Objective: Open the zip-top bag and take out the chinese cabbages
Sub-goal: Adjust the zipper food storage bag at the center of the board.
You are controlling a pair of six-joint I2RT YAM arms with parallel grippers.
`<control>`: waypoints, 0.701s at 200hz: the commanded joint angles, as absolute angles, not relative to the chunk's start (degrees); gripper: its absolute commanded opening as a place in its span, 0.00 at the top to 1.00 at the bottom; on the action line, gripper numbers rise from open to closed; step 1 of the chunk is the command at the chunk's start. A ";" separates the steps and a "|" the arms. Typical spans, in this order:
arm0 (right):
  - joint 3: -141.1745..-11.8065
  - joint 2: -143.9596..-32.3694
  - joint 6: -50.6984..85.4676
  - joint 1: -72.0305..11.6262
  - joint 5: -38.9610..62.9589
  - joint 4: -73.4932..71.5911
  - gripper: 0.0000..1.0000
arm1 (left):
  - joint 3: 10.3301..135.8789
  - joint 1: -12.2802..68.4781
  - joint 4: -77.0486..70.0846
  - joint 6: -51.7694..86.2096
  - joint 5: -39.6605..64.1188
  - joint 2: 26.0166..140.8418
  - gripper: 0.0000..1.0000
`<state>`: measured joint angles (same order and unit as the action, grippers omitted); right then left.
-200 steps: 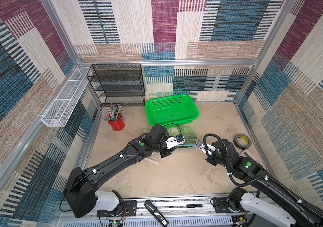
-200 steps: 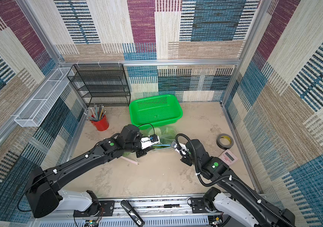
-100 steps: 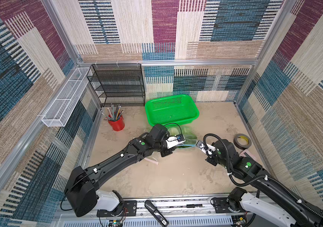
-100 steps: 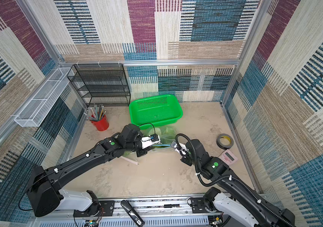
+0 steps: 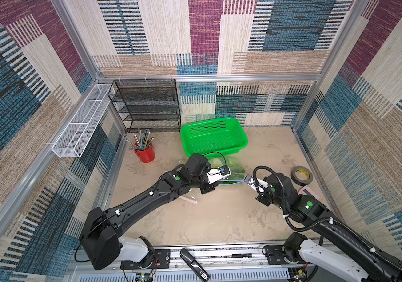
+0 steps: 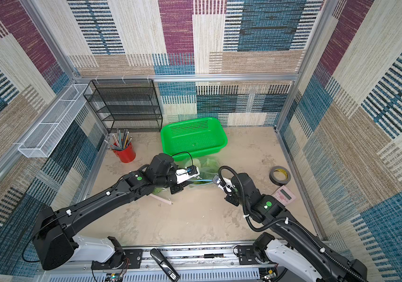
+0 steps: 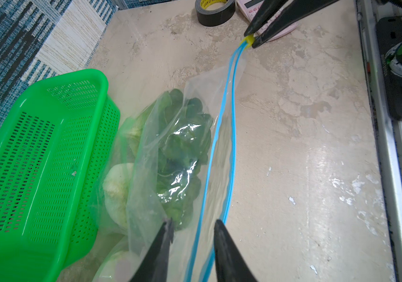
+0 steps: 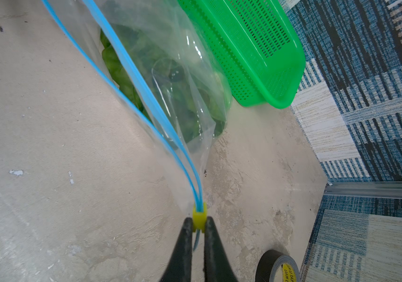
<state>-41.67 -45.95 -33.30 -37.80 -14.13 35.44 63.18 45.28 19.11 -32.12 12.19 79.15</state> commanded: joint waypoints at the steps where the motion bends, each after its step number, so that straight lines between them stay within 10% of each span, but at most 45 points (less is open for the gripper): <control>1: -42.06 -45.88 -33.40 -37.65 -14.49 33.40 0.89 | 63.72 45.35 18.38 -33.99 11.12 79.45 0.69; 140: -42.14 -44.78 -33.54 -37.62 -14.88 33.75 0.88 | 63.02 45.35 18.74 -35.38 6.01 81.48 0.74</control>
